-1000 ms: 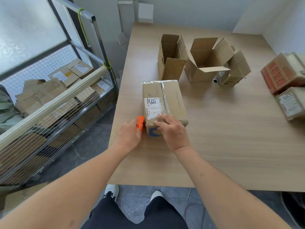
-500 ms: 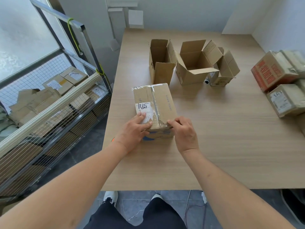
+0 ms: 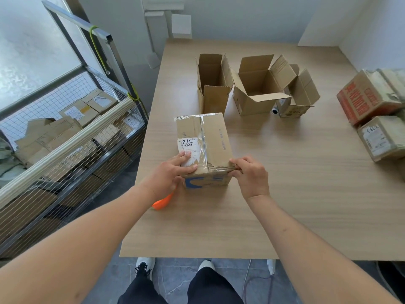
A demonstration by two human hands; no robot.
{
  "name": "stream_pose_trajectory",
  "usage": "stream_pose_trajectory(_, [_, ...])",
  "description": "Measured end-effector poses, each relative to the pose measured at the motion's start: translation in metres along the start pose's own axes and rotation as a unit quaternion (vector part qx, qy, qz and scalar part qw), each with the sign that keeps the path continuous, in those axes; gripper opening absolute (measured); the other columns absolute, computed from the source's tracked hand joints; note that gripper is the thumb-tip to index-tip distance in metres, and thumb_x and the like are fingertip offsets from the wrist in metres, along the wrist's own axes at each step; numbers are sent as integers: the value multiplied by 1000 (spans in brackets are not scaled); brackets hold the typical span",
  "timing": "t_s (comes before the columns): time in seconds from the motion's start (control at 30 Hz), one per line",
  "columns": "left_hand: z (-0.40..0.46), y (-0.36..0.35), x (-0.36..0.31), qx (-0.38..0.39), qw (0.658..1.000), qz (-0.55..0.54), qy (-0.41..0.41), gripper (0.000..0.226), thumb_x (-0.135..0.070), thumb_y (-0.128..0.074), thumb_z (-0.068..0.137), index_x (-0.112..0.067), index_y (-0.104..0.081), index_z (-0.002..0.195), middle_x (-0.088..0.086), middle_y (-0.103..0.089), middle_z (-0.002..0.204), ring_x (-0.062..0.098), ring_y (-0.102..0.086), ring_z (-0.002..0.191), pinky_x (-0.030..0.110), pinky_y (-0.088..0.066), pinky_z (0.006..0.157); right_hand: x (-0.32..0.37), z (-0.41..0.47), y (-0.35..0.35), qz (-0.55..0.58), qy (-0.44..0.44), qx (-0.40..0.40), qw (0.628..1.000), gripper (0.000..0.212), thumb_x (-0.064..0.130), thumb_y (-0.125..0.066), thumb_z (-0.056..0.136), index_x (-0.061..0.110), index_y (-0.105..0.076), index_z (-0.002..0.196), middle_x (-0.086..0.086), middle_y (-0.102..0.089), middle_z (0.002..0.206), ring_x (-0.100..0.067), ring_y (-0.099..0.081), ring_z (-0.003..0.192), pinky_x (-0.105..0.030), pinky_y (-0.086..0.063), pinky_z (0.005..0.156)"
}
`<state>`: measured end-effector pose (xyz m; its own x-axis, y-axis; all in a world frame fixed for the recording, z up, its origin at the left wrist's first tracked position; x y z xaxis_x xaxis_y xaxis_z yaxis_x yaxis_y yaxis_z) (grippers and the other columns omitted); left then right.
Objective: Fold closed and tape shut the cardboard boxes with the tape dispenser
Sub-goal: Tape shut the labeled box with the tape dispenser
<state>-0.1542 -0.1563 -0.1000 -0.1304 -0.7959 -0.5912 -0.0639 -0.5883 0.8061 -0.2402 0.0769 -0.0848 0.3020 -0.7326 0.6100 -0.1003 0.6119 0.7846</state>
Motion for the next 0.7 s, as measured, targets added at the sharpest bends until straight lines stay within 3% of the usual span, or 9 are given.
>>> stream_pose_trajectory(0.13, [3,0,-2,3,1000,-11,25,62,17,-66,86,-19,-64,136,7,-35,161,25,-23,154,43,-25,125,1,-7,2,-25,-13,-55,998,30,8,-85,71,18,-80,98,0,-71,90,-26,-67,79,-25,-36,64])
stream_pose_trajectory(0.27, [6,3,-8,1,999,-21,46,60,18,-64,87,-17,-64,136,7,-33,162,22,-21,154,34,-19,126,-3,-10,8,-25,45,-33,998,32,-5,-77,79,16,-79,103,0,-71,93,-24,-66,80,-30,-51,65])
stream_pose_trajectory(0.37, [11,3,-17,4,998,-27,58,60,21,-59,86,-14,-65,135,9,-33,161,22,-21,154,26,-16,125,-6,-10,11,-33,62,-16,997,29,-7,-72,84,13,-77,105,-1,-70,96,-24,-66,82,-27,-47,68])
stream_pose_trajectory(0.47, [14,2,-24,0,997,-36,66,60,23,-55,85,-9,-64,135,11,-31,162,24,-20,155,21,-12,123,-8,-7,12,-15,27,-11,999,17,1,-69,89,11,-77,100,0,-68,95,-23,-63,83,-32,-51,70])
stream_pose_trajectory(0.7, [13,-1,-19,7,997,-47,57,59,19,-61,87,-12,-62,137,9,-30,163,20,-17,155,19,-9,122,0,-1,3,-59,-70,4,996,29,-8,-57,75,10,-71,93,-5,-63,100,-33,-58,93,-37,-47,67])
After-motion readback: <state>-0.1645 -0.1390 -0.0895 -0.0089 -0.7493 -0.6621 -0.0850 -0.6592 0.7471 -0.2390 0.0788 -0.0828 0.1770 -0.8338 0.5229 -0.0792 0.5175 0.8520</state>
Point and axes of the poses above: each hand's wrist, its own z-axis towards the middle knuckle, its own y-axis out of the back of the hand, x = y × z, the point moved 7 cm from there along z, towards the middle knuckle
